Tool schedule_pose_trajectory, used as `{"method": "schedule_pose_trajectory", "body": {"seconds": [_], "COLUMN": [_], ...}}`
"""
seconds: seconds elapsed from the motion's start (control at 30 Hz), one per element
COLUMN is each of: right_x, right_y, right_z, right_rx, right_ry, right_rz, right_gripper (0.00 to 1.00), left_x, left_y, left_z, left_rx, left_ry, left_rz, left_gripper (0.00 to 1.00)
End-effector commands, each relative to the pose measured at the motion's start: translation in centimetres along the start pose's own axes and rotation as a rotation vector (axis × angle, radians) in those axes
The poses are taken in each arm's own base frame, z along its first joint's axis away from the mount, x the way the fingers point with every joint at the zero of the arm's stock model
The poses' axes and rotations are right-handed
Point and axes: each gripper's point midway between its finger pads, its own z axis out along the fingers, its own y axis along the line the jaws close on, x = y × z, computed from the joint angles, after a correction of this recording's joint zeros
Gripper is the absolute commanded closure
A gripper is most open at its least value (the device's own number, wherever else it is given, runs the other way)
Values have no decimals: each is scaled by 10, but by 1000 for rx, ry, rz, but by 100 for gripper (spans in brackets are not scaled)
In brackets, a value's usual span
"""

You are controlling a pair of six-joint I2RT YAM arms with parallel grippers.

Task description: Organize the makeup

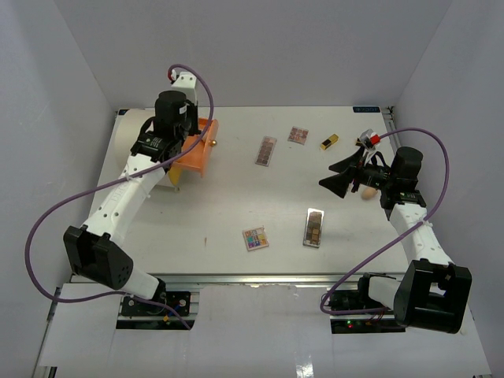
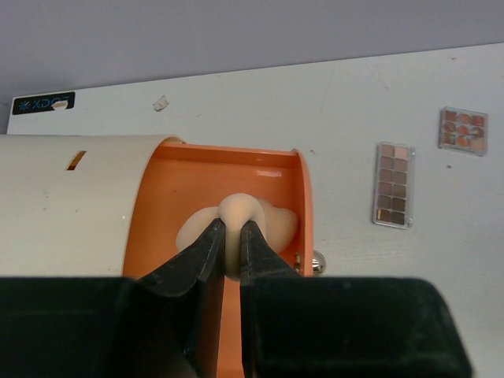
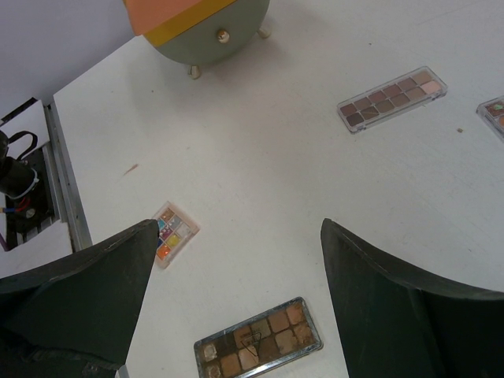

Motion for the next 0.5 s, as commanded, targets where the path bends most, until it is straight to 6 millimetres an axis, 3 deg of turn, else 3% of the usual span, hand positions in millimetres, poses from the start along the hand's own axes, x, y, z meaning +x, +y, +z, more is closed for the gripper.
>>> {"method": "schedule_pose_trajectory", "body": {"seconds": [0.0,0.17,0.3,0.47], "right_x": [-2,-2,-1,0], "right_y": [0,-3,-7,-18], "right_z": [-1,-2,-3,-5], "right_rx": [4,15,29,83], "right_ry": [-5,-4,1,23], "right_rz": [-24,-49,-56,-81], "right_gripper": [10,10,10,10], "left_x": [6,19,23,4], "left_y": [16,18,16,8], "left_z": [16,25,23,2], "left_rx": [-88,-104,-90,-27], "left_ry": [24,52,57,3], "left_rz": [35,43,35,-13], "left_gripper": [70,48,36,22]}}
